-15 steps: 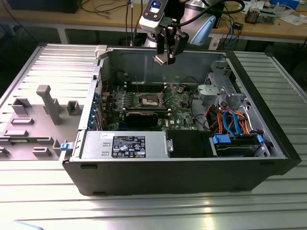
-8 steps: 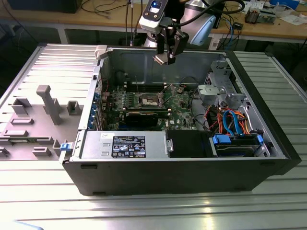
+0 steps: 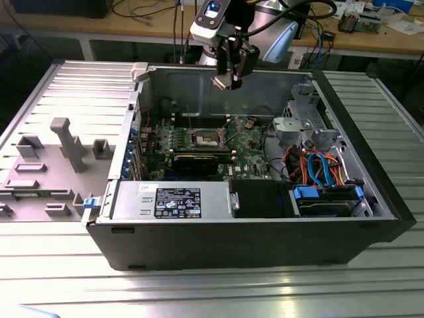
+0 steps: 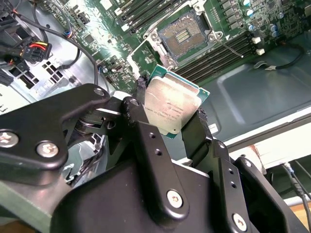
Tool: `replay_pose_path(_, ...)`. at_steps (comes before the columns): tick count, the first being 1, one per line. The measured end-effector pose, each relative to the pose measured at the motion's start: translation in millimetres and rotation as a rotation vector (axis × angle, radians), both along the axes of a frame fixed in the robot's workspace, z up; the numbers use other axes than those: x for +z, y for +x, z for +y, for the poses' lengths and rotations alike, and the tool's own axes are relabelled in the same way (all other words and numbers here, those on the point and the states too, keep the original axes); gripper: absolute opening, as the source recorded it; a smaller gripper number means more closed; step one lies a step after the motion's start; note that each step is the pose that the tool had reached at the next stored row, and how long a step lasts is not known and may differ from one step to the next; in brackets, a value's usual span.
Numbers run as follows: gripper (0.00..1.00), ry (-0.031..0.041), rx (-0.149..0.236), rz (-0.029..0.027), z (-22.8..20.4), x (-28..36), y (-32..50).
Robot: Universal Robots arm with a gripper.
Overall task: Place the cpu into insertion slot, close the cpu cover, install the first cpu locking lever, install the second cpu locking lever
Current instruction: 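Place the cpu into insertion slot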
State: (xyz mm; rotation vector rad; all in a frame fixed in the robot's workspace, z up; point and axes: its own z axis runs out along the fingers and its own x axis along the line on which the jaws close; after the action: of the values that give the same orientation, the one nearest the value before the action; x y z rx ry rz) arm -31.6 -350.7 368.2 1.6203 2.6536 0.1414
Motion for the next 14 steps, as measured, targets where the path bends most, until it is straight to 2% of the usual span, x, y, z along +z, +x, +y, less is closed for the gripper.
replay_pose_path(6,0.55,-0.0001,-0.022,0.0,0.0,-0.5,-0.8)
replay_pose_path(14,0.55,-0.0001,-0.033,0.0,0.0,-1.1,-1.1)
